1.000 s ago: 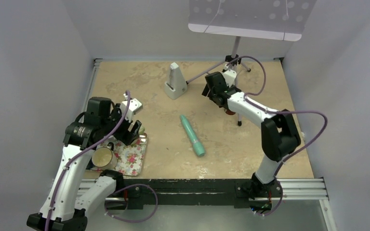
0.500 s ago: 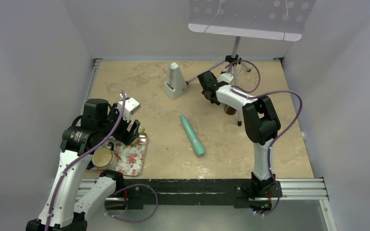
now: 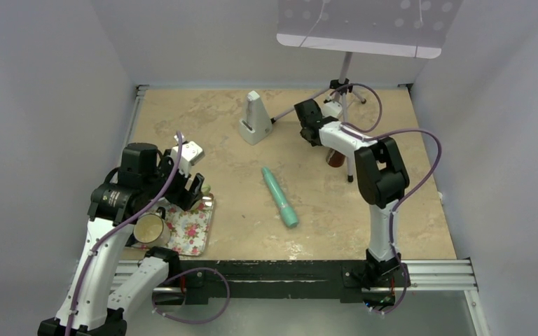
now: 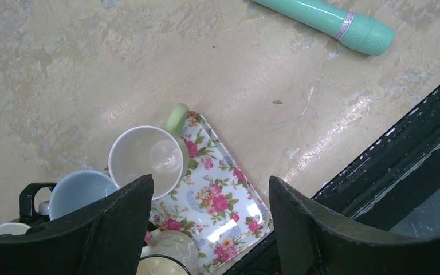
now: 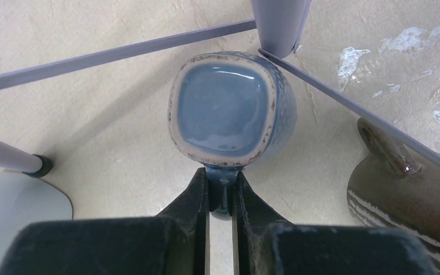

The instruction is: Turn the mug right side up

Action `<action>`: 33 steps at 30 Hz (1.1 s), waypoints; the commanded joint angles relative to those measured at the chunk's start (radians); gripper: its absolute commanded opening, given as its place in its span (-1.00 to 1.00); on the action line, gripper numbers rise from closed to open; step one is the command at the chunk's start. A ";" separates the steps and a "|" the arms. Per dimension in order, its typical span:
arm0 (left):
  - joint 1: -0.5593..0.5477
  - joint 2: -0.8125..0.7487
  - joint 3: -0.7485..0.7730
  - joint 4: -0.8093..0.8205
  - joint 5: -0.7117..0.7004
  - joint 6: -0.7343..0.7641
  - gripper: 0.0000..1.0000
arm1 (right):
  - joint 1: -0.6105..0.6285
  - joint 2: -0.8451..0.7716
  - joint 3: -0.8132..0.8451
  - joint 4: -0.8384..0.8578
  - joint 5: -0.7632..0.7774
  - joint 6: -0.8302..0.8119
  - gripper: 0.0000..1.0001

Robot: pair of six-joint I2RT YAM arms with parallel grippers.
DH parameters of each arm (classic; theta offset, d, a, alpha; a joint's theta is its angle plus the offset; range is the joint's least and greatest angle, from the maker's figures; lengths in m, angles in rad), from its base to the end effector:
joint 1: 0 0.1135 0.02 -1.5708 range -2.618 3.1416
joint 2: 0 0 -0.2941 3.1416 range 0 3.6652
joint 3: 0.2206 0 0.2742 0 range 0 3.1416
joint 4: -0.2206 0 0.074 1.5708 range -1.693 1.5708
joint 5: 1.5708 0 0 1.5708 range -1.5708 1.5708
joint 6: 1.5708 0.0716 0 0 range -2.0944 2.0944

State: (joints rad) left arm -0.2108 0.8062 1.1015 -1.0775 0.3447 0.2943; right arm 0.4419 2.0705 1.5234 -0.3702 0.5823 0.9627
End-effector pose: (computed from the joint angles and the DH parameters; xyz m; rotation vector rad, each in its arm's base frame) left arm 0.1467 -0.0561 0.3614 0.7416 2.2020 -0.3628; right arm 0.4706 0.1791 0.1775 0.8122 2.1474 -0.0225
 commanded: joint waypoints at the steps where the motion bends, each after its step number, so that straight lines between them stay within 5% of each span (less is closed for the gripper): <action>1: -0.003 0.002 0.028 0.020 0.031 -0.039 0.54 | -0.018 -0.099 -0.046 0.058 -0.113 -0.083 -1.00; 8: 0.004 -0.032 0.003 0.143 0.172 -0.251 0.73 | 0.000 -0.347 -0.208 0.218 -0.399 -0.267 -1.00; 18: 0.004 -0.006 -0.210 0.791 0.466 -0.901 0.76 | 0.020 -0.733 -0.417 0.303 -0.719 -0.371 -1.00; 26: -0.019 0.109 -0.246 1.252 0.495 -1.250 0.85 | 0.082 -0.910 -0.495 0.658 -1.047 -0.150 -1.00; 33: -0.041 0.146 -0.198 1.310 0.482 -1.335 0.88 | 0.183 -0.856 -0.441 0.829 -1.097 -0.040 -1.00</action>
State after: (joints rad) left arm -0.2428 0.9482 0.8459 0.1024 0.8101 -0.9424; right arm 0.5858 1.1957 1.0187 0.2440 -0.4374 0.8371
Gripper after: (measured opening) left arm 0.936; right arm 0.146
